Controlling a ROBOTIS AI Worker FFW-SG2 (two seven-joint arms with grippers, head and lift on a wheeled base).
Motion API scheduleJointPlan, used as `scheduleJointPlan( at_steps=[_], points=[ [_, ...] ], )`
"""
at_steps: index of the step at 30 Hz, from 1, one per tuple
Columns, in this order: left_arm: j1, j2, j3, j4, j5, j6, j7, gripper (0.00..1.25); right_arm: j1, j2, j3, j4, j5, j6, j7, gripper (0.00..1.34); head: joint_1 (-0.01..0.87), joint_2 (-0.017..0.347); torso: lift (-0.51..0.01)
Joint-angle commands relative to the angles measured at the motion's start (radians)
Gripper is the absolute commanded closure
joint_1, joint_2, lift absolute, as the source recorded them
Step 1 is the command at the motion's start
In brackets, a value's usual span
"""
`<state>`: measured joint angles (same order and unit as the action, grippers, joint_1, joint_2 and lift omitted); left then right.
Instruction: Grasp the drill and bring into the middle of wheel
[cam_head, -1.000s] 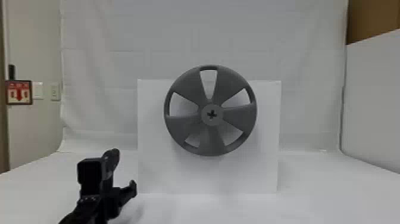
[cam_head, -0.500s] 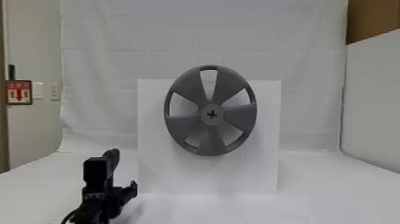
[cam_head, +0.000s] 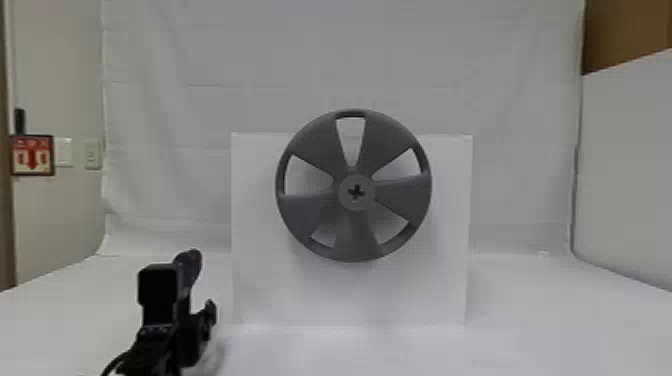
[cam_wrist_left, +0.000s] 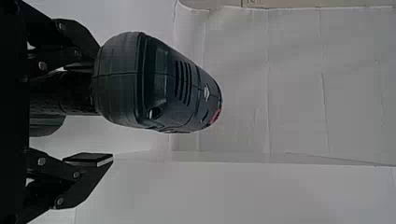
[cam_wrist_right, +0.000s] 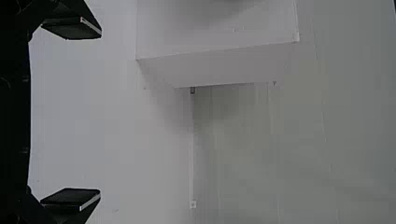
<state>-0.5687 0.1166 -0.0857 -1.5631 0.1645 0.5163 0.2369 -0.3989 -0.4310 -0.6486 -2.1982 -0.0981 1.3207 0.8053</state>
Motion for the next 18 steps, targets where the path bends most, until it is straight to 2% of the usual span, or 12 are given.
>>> scheduleJointPlan(
  at_steps=[1,3,8,12,18],
  points=[
    [0.003,0.0,-0.003,0.0,0.004,0.001,0.005,0.97,0.0,0.001,-0.002,0.0,0.0,0.0,0.0,0.1,0.054,0.031,-0.403],
    [0.006,0.0,-0.003,0.0,0.027,0.001,0.025,1.05,0.0,0.003,0.0,0.0,0.0,0.0,0.0,0.1,0.054,0.031,-0.403],
    [0.012,0.0,-0.008,0.0,0.02,-0.001,0.032,1.08,0.002,0.005,-0.002,0.0,0.0,0.0,0.0,0.1,0.054,0.031,-0.403],
    [0.021,0.002,-0.009,-0.002,0.012,-0.029,0.039,1.21,0.002,0.005,-0.003,0.0,0.0,0.0,0.0,0.1,0.054,0.031,-0.403],
    [0.024,0.003,-0.012,-0.003,0.017,-0.038,0.042,1.21,0.003,0.005,-0.005,0.0,0.0,0.0,0.0,0.1,0.054,0.031,-0.403]
  ],
)
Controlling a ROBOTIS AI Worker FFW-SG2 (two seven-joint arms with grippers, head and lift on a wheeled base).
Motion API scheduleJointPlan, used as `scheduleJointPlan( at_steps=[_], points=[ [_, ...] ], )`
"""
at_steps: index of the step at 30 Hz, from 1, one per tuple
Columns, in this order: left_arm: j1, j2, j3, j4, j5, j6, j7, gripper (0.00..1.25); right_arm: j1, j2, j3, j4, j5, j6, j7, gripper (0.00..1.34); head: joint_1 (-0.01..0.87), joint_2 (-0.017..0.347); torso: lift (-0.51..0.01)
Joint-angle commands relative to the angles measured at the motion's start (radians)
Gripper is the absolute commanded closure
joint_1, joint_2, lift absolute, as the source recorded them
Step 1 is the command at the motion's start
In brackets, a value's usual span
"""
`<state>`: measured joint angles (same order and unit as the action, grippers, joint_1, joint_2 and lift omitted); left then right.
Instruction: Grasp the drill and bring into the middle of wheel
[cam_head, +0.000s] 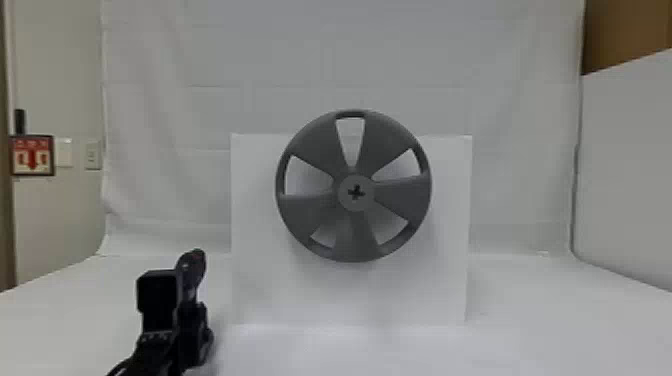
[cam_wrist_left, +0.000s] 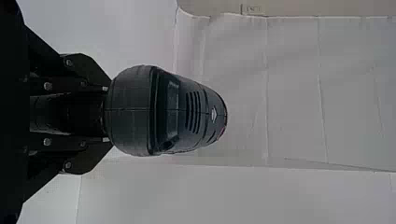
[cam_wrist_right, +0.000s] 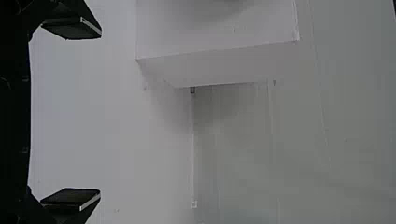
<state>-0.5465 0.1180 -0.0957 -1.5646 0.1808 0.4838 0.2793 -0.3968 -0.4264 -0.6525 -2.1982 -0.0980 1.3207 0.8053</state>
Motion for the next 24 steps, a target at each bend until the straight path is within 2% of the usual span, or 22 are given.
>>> scheduleJointPlan(
  at_steps=[1,7,13,20,24],
  points=[
    [0.003,0.003,-0.002,-0.003,0.0,-0.005,0.0,1.21,0.001,0.0,-0.001,0.0,0.001,0.0,0.0,0.1,0.054,0.031,-0.403],
    [0.016,0.006,0.008,-0.031,0.006,-0.007,0.0,1.21,0.001,-0.002,-0.009,0.0,0.0,0.0,0.0,0.1,0.054,0.031,-0.403],
    [0.053,0.011,0.036,-0.118,0.023,0.001,0.0,1.21,0.004,-0.003,-0.018,-0.002,-0.002,0.0,0.0,0.1,0.054,0.031,-0.403],
    [0.099,0.037,0.033,-0.307,0.002,0.084,-0.005,1.21,0.004,0.0,-0.024,-0.003,-0.002,0.0,0.0,0.1,0.054,0.031,-0.403],
    [0.132,0.048,0.036,-0.4,0.019,0.105,-0.037,1.21,0.006,0.002,-0.029,-0.005,0.0,0.0,0.0,0.1,0.054,0.031,-0.403]
  ],
)
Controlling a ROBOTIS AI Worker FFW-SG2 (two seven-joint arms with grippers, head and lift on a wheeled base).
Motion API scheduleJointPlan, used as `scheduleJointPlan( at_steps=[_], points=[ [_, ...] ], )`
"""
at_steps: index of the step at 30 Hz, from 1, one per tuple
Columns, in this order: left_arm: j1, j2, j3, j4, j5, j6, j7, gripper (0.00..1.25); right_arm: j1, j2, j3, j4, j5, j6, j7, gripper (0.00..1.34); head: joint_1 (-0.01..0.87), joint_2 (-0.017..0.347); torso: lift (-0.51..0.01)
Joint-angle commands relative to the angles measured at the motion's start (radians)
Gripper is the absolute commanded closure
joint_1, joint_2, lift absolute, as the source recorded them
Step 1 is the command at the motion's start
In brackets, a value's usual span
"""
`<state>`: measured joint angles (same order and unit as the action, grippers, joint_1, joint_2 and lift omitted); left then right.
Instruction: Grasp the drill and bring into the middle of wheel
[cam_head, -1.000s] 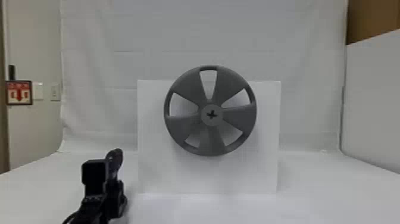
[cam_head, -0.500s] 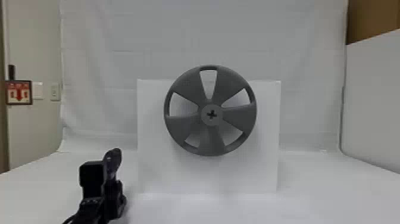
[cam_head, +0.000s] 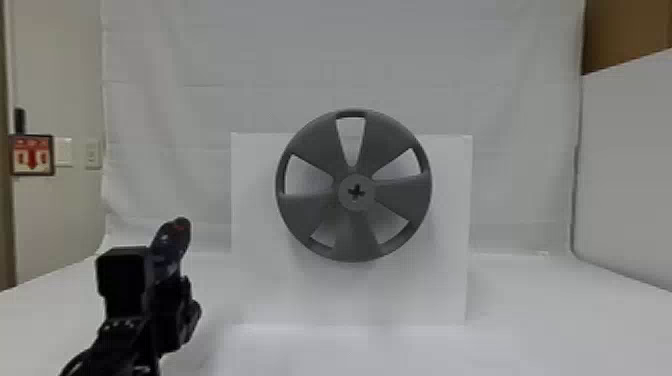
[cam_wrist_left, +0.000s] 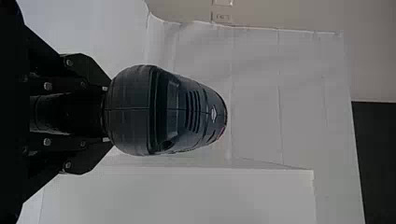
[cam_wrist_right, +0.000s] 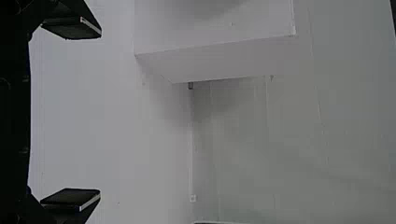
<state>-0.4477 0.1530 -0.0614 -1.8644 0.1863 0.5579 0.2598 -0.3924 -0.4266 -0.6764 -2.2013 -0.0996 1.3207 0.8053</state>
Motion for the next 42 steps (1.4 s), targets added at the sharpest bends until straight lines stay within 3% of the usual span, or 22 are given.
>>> scheduleJointPlan(
  at_steps=[1,5,10,18,32,42],
  points=[
    [0.041,0.014,0.002,-0.122,0.021,0.034,-0.024,1.21,0.001,0.002,-0.008,-0.001,0.001,0.0,0.0,0.1,0.054,0.031,-0.403],
    [0.07,0.023,-0.008,-0.207,0.038,0.045,-0.05,1.21,0.001,0.006,-0.02,-0.005,0.001,0.0,0.0,0.1,0.054,0.031,-0.403],
    [0.098,0.054,-0.055,-0.292,0.068,0.063,-0.059,1.21,0.001,0.014,-0.037,-0.008,0.001,-0.003,0.0,0.1,0.054,0.031,-0.403],
    [0.103,0.125,-0.17,-0.383,0.07,0.063,-0.06,1.21,0.001,0.019,-0.04,-0.008,0.011,-0.003,0.0,0.1,0.054,0.031,-0.403],
    [0.026,0.174,-0.324,-0.398,0.113,0.063,-0.071,1.21,0.0,0.035,-0.045,-0.008,0.028,-0.006,0.0,0.1,0.054,0.031,-0.403],
    [-0.026,0.183,-0.391,-0.371,0.154,0.063,-0.074,1.21,-0.002,0.037,-0.041,-0.008,0.034,-0.006,0.0,0.1,0.054,0.031,-0.403]
  ],
)
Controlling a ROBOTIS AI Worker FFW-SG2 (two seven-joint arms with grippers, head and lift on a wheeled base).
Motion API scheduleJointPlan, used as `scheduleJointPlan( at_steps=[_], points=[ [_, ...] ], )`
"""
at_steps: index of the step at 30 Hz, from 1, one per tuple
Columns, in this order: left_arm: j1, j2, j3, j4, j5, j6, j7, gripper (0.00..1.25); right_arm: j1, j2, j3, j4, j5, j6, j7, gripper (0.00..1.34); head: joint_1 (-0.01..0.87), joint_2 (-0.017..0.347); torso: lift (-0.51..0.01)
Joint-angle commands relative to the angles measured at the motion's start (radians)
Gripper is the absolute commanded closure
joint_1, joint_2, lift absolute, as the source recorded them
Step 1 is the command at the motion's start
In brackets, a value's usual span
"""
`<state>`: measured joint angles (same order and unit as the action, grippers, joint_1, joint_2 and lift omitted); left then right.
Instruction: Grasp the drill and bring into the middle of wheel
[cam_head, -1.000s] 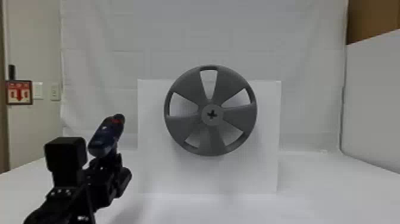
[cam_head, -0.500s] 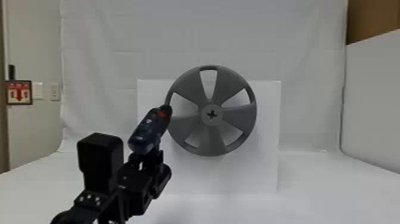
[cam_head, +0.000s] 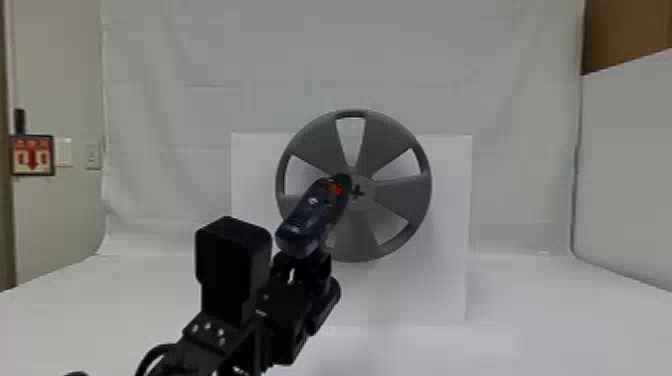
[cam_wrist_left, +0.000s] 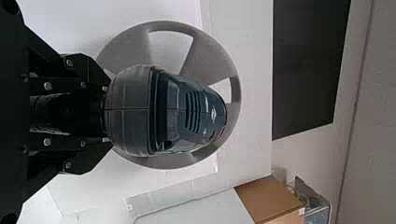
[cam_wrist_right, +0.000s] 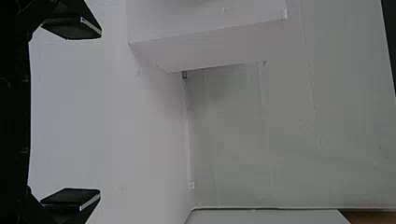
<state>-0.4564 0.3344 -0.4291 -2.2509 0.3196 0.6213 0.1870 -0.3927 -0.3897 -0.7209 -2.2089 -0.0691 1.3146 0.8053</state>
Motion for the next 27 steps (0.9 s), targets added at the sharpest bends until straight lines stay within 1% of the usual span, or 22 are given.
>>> scheduleJointPlan(
  at_steps=[1,7,14,21,25,27],
  points=[
    [-0.021,0.002,-0.028,0.02,0.022,-0.002,-0.001,1.21,0.0,0.0,0.003,0.0,0.005,0.0,0.0,0.1,0.054,0.031,-0.403],
    [-0.034,-0.002,-0.06,0.053,0.029,-0.008,-0.001,1.21,0.0,0.002,0.009,0.0,0.009,0.0,0.0,0.1,0.054,0.031,-0.403],
    [-0.053,-0.02,-0.071,0.111,0.021,-0.017,-0.001,1.21,-0.002,0.003,0.02,0.0,0.011,0.0,0.0,0.1,0.054,0.031,-0.403],
    [-0.068,-0.055,-0.057,0.169,0.003,-0.02,0.0,1.21,-0.002,0.002,0.026,0.0,0.011,0.0,0.0,0.1,0.054,0.031,-0.403],
    [-0.077,-0.072,-0.059,0.194,0.003,-0.018,0.042,1.21,-0.002,0.0,0.029,0.0,0.011,0.0,0.0,0.1,0.054,0.031,-0.403],
    [-0.084,-0.081,-0.054,0.208,0.001,-0.018,0.045,1.21,0.0,0.0,0.029,0.0,0.011,0.002,0.0,0.1,0.054,0.031,-0.403]
  ],
)
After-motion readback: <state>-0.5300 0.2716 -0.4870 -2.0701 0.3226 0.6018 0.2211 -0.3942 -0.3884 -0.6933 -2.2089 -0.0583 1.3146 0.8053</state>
